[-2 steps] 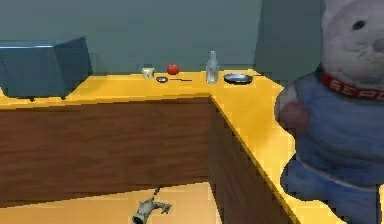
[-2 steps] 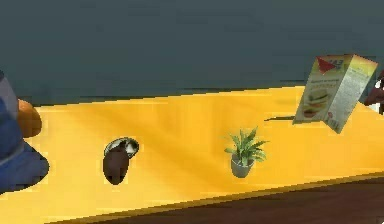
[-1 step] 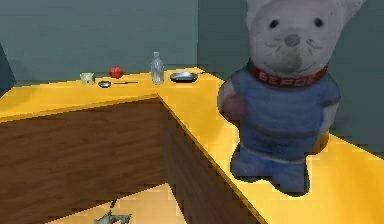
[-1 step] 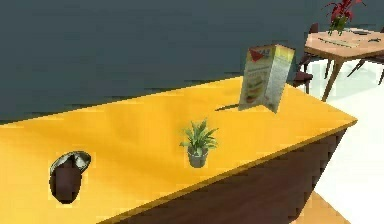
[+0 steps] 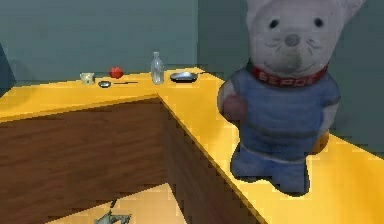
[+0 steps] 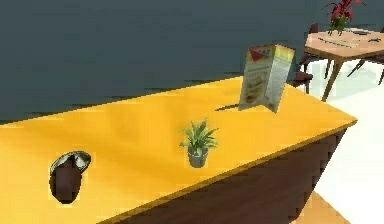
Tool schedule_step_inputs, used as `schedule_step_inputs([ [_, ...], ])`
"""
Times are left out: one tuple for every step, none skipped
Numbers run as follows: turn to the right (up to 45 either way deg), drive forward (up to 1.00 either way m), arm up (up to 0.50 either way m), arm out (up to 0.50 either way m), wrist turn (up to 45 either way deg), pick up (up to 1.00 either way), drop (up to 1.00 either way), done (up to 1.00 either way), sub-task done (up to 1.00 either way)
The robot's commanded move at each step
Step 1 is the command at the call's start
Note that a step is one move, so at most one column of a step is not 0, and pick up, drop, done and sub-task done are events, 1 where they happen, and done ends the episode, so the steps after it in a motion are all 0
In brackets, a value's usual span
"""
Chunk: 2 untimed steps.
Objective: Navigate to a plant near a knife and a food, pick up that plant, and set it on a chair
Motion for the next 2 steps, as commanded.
schedule_step_inputs([
  [0.0,0.00,0.38,0.00,0.0,0.00,0.00,0.00,0.00],
  [0.0,0.00,0.00,0.14,0.0,0.00,0.00,0.00,0.00],
])
